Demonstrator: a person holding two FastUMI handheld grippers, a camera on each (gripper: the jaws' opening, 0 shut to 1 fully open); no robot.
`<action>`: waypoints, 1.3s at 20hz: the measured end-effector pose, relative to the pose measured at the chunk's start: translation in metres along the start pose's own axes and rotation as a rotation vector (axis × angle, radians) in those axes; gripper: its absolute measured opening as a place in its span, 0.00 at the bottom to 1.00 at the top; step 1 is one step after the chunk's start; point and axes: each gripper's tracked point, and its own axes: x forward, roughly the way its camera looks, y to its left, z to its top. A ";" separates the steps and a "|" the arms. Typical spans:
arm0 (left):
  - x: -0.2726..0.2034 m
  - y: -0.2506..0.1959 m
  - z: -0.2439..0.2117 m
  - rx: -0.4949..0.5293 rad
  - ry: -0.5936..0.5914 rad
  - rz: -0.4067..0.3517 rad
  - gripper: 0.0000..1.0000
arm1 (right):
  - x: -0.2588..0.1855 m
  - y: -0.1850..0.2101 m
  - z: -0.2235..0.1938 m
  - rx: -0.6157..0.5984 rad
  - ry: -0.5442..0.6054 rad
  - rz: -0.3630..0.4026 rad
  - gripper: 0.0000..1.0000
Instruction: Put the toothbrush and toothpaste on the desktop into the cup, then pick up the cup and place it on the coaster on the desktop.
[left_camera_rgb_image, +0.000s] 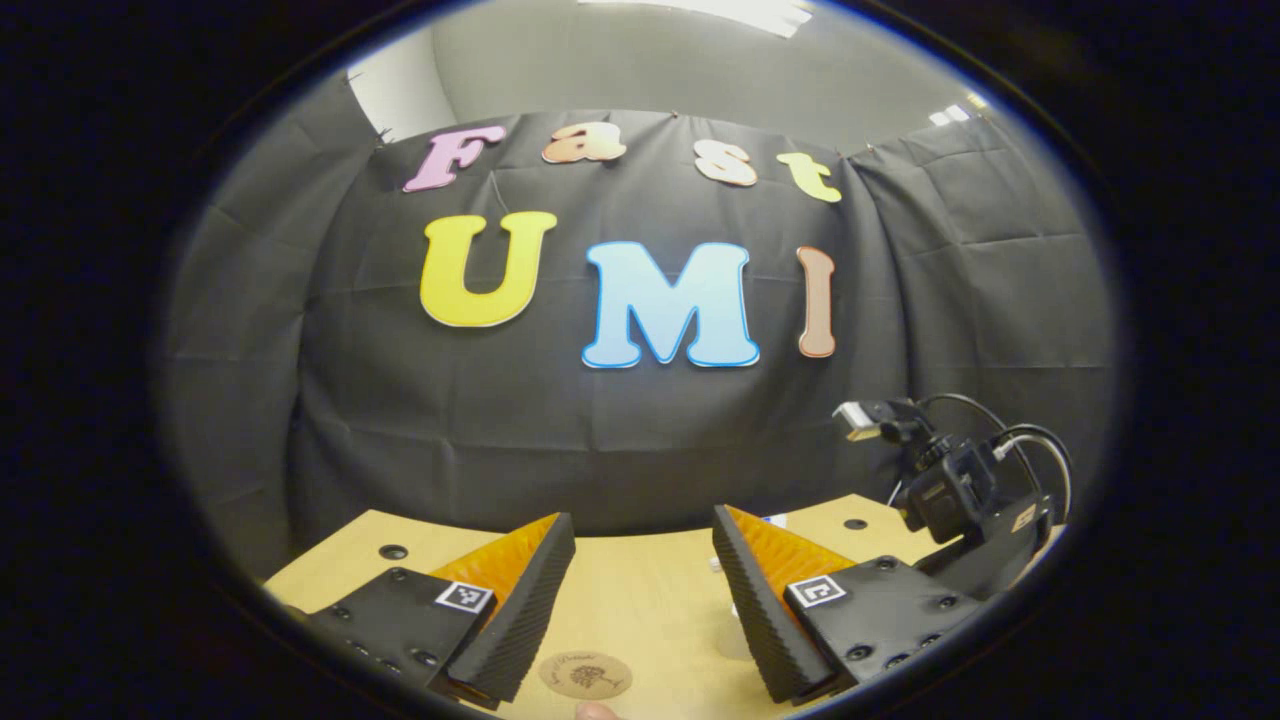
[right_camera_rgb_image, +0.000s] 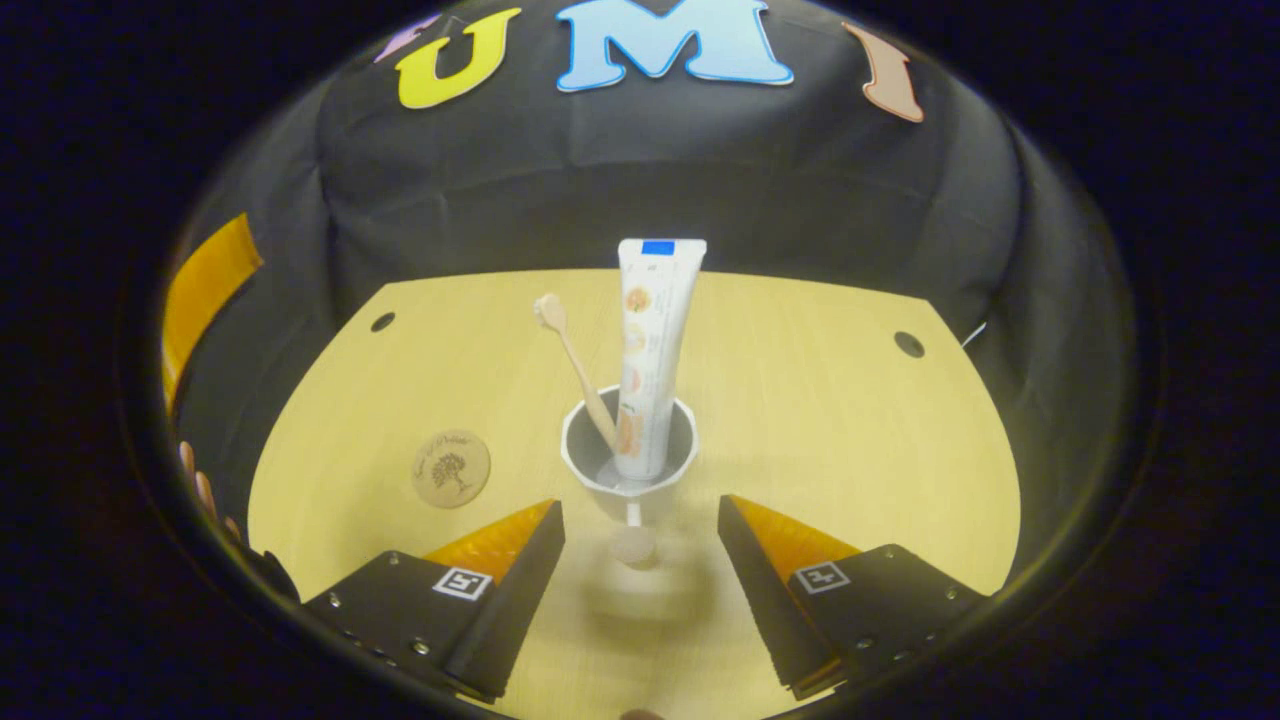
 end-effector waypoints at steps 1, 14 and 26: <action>-0.005 0.003 0.000 -0.006 0.005 0.008 0.91 | 0.006 0.000 -0.005 -0.003 0.032 -0.004 0.94; -0.032 0.030 -0.002 -0.055 0.059 0.080 0.91 | 0.052 -0.001 -0.029 -0.056 0.324 -0.028 0.92; -0.048 0.042 -0.011 -0.111 0.076 0.128 0.92 | 0.058 0.003 -0.032 -0.009 0.376 -0.018 0.28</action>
